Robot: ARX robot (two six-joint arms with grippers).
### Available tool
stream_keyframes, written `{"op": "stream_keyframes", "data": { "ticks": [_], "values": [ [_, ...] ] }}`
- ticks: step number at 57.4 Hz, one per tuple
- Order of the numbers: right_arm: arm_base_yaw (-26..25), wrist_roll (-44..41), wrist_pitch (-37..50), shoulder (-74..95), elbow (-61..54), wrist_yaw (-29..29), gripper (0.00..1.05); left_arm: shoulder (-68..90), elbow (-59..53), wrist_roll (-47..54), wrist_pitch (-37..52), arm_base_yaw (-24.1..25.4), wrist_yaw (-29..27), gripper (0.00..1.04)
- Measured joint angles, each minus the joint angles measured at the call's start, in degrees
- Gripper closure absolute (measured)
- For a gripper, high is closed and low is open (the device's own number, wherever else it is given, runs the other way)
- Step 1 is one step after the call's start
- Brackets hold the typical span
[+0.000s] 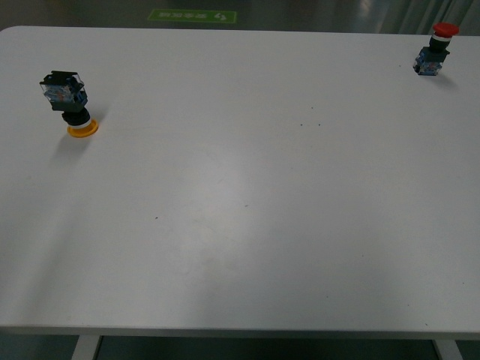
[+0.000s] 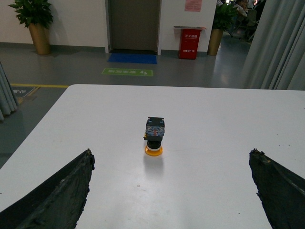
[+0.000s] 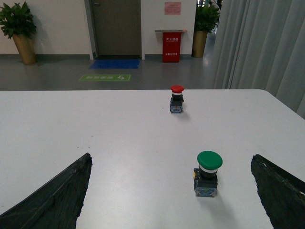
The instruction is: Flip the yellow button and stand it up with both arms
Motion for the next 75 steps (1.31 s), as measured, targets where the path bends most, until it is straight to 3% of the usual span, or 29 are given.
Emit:
{"op": "stream_keyframes", "data": {
  "ticks": [46, 51, 55, 63, 70, 75],
  "values": [
    [0.0, 0.0, 0.0, 0.0, 0.0, 0.02, 0.07, 0.02, 0.02, 0.0, -0.02, 0.0, -0.02, 0.07],
    [0.0, 0.0, 0.0, 0.0, 0.0, 0.02, 0.07, 7.28, 4.59, -7.08, -11.17, 1.2, -2.4, 0.07],
    [0.0, 0.0, 0.0, 0.0, 0.0, 0.0, 0.07, 18.64, 8.63, -13.9, -13.09, 5.73, 0.35, 0.07],
    [0.0, -0.02, 0.0, 0.0, 0.0, 0.02, 0.07, 41.51, 17.66, -15.28, 1.09, 15.39, 10.47, 0.07],
    [0.0, -0.02, 0.0, 0.0, 0.0, 0.0, 0.07, 56.39, 25.97, -9.53, 3.52, 16.7, 16.61, 0.07],
    [0.0, -0.02, 0.0, 0.0, 0.0, 0.02, 0.07, 65.75, 31.8, -4.04, 1.05, 16.26, 17.88, 0.07]
  ]
}}
